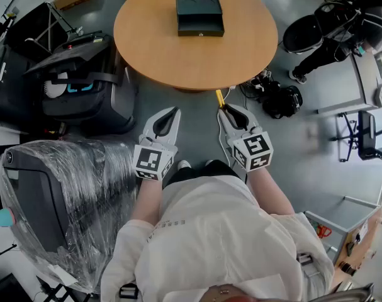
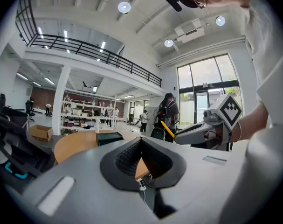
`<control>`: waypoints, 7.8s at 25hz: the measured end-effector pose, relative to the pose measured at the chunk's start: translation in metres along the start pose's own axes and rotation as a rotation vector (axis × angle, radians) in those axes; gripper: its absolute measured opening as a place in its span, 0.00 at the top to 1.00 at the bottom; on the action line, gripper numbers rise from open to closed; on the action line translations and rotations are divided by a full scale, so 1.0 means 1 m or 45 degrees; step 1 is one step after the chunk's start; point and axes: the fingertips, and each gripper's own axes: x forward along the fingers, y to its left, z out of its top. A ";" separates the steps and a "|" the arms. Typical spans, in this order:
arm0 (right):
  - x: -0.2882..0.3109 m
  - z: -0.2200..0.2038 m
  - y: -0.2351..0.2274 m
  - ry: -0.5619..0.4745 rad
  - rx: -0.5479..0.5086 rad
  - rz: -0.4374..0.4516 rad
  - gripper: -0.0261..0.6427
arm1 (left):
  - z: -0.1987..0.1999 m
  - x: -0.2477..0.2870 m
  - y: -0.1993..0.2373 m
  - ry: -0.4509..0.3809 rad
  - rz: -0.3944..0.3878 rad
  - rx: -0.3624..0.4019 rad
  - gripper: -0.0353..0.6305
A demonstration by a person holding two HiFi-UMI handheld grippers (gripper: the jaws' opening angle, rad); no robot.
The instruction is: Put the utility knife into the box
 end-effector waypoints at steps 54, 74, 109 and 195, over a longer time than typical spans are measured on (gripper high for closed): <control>0.317 0.088 -0.210 0.196 0.038 0.154 0.87 | 0.023 0.327 0.223 0.101 0.035 -0.113 0.92; 0.456 -0.019 -0.245 0.756 -0.117 0.280 0.87 | -0.014 0.375 0.286 0.234 0.032 -0.198 0.92; 0.364 0.104 -0.251 0.213 0.132 0.110 0.96 | 0.038 0.344 0.248 0.123 0.065 -0.093 0.92; 0.019 0.003 -0.015 -0.042 -0.057 0.025 0.97 | 0.002 0.034 0.007 0.017 0.035 -0.007 0.92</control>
